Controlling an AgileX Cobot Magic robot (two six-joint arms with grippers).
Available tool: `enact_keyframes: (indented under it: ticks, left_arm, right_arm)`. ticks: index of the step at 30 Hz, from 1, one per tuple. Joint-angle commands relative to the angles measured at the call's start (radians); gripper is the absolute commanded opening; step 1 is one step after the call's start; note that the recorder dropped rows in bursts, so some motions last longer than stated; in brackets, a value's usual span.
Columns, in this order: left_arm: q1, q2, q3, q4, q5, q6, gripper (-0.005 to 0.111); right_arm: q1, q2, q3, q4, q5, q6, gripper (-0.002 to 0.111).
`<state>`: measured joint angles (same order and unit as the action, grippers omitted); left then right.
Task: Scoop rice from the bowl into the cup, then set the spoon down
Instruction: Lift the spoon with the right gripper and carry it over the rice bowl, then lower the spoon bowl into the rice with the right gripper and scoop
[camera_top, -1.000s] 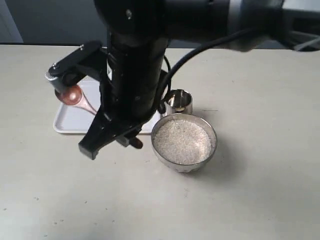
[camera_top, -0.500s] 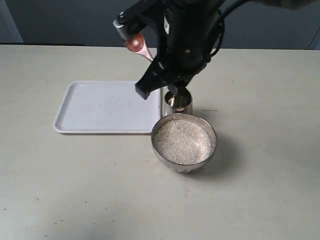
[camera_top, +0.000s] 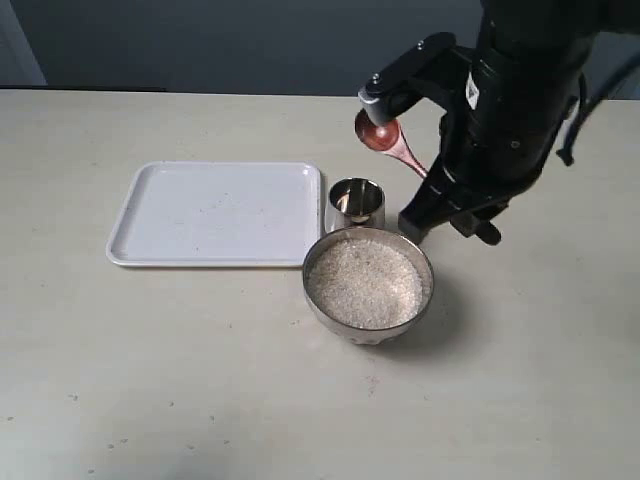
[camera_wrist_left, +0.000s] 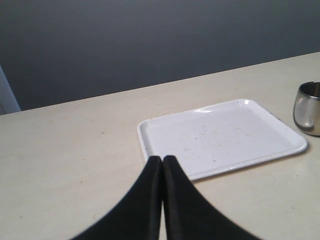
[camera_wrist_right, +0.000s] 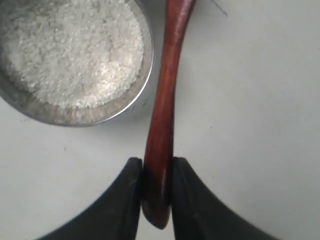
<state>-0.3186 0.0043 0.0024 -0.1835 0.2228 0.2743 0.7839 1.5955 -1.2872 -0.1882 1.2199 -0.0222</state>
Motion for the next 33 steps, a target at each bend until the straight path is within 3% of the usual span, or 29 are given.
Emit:
enact_keyframes:
  ticks: [1,7,12,27,33]
  left_arm:
    - [-0.005,-0.004,-0.002,-0.001,-0.015,-0.003,0.001]
    - [-0.005,-0.004,-0.002,-0.001,-0.015,-0.003,0.001]
    - [-0.005,-0.004,-0.002,-0.001,-0.015,-0.003,0.001]
    - [-0.005,-0.004,-0.002,-0.001,-0.015,-0.003,0.001]
    - [-0.005,-0.004,-0.002,0.002,-0.015,-0.003,0.001]
  right_arm:
    - [-0.005,-0.044,0.147,-0.011,0.001,-0.021,-0.001]
    - [-0.003,-0.044,0.232,0.075,0.001,-0.011,-0.001]
    - [0.007,-0.058,0.232,-0.005,0.001,-0.006,-0.001]
    - [0.007,-0.154,0.184,0.302,0.001,0.060,-0.001]
    - [0.007,-0.154,0.186,0.309,0.001,0.060,-0.001]
